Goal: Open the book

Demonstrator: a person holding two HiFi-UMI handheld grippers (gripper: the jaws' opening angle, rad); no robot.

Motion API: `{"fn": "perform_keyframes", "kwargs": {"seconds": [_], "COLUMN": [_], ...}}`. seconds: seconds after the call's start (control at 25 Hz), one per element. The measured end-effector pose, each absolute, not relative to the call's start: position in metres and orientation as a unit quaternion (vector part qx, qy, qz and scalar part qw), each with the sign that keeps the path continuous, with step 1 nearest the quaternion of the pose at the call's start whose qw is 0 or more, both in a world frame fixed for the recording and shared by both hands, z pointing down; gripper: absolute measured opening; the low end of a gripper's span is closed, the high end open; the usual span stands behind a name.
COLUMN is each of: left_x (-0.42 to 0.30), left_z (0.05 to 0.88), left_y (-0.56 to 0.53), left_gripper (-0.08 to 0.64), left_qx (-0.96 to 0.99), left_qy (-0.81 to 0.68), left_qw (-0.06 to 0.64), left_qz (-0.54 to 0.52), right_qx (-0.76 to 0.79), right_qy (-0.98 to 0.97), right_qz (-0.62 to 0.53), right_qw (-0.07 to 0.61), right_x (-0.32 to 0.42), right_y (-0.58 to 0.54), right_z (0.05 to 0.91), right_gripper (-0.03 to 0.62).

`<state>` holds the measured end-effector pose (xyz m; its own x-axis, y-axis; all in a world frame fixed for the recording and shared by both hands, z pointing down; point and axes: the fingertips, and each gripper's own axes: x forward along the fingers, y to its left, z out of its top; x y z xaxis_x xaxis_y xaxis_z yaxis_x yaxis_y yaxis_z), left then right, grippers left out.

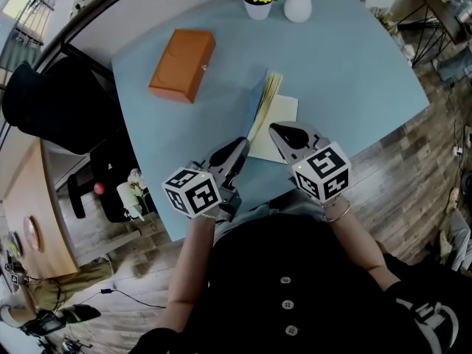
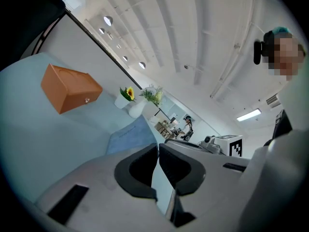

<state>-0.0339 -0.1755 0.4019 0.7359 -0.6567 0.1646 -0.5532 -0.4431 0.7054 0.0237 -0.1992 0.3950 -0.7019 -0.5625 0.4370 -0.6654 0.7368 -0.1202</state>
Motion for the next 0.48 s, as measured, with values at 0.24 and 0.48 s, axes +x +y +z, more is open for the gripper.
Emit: {"fn": "perform_keyframes", "kwargs": {"seconds": [0.24,0.48], "left_x": [-0.044,-0.056], "left_z": [0.407,0.415], "left_y": [-0.176,-0.173], "left_gripper": [0.023,0.025], "left_qx": [0.833,0.819], "left_qy": [-0.356,-0.350], "left_qw": [0.413,0.440], "left_qz": [-0.092,-0.112], "right_qx": [0.332,0.326], "right_qy": [-0.913,-0.913], "right_qz": [0.139,0.142], "right_qw": [0.195,0.200], "right_x": [0.020,0.016], "right_y": [-0.201,-0.198], "right_z": [0.397,0.400], "right_gripper": [0.002,0.002]}}
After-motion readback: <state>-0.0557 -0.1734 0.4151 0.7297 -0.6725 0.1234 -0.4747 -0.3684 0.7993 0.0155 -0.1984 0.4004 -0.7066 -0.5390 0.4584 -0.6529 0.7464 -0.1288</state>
